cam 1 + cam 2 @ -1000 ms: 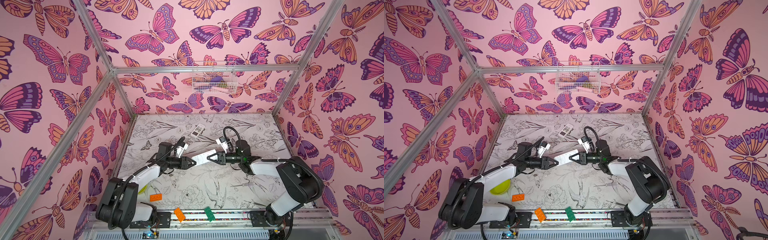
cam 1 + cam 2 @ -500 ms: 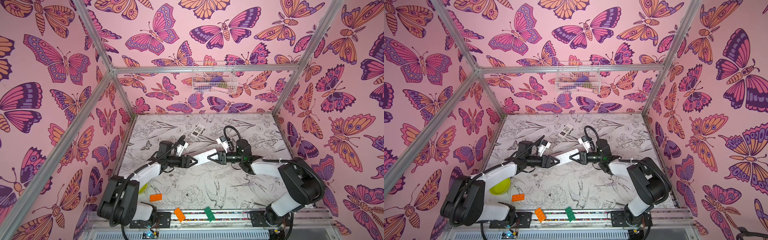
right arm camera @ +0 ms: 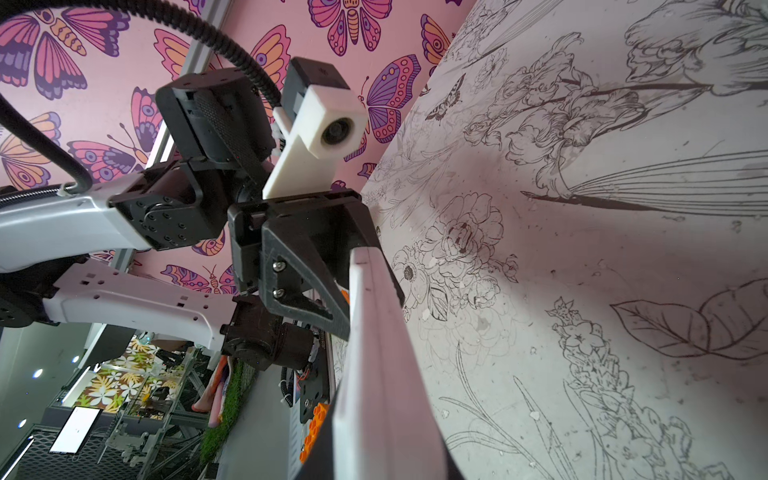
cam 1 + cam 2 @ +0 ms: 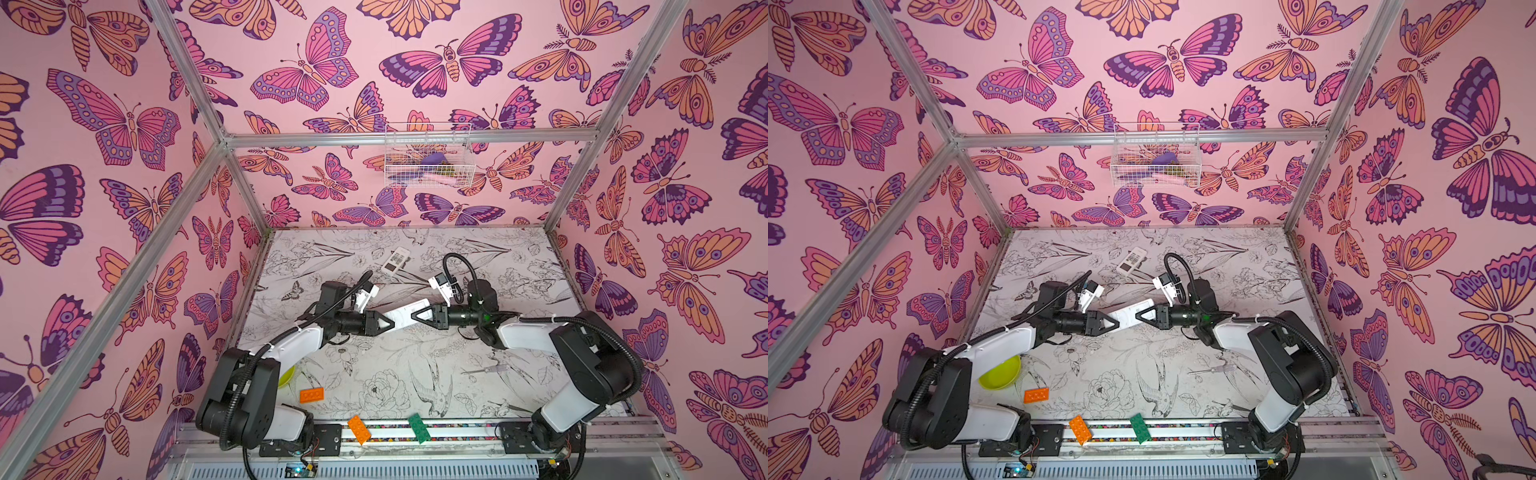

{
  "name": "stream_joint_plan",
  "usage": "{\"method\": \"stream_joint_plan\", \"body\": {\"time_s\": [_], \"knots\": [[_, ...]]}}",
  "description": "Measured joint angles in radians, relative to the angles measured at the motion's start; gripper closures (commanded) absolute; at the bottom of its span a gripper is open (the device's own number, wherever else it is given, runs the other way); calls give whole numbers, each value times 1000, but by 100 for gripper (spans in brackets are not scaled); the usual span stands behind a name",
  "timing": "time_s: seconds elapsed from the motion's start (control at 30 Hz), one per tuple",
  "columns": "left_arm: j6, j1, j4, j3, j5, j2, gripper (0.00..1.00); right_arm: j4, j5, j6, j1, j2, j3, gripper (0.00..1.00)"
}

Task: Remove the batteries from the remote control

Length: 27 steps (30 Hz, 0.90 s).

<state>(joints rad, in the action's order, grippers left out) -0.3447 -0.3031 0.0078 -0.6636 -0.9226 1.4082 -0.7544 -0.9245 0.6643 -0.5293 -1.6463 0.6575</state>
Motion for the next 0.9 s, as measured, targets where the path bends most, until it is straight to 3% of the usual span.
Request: {"method": "stream_joint_plan", "body": {"time_s": [0.1, 0.2, 0.3, 0.57, 0.7, 0.9], "knots": [[0, 1, -9, 1, 18, -2, 55, 41, 8, -27, 0, 18, 0, 90], [0, 10, -9, 2, 35, -13, 35, 79, 5, -43, 12, 38, 0, 89], [1, 22, -8, 3, 48, -15, 23, 94, 4, -50, 25, 77, 0, 89], [22, 58, -13, 8, 60, -42, 15, 201, 25, -127, 50, 115, 5, 93], [34, 98, -23, 12, 66, -63, 14, 468, 148, -265, 51, 145, 76, 95], [95, 153, -65, 11, 104, -90, 3, 866, 443, -484, 1, 200, 262, 96]]}}
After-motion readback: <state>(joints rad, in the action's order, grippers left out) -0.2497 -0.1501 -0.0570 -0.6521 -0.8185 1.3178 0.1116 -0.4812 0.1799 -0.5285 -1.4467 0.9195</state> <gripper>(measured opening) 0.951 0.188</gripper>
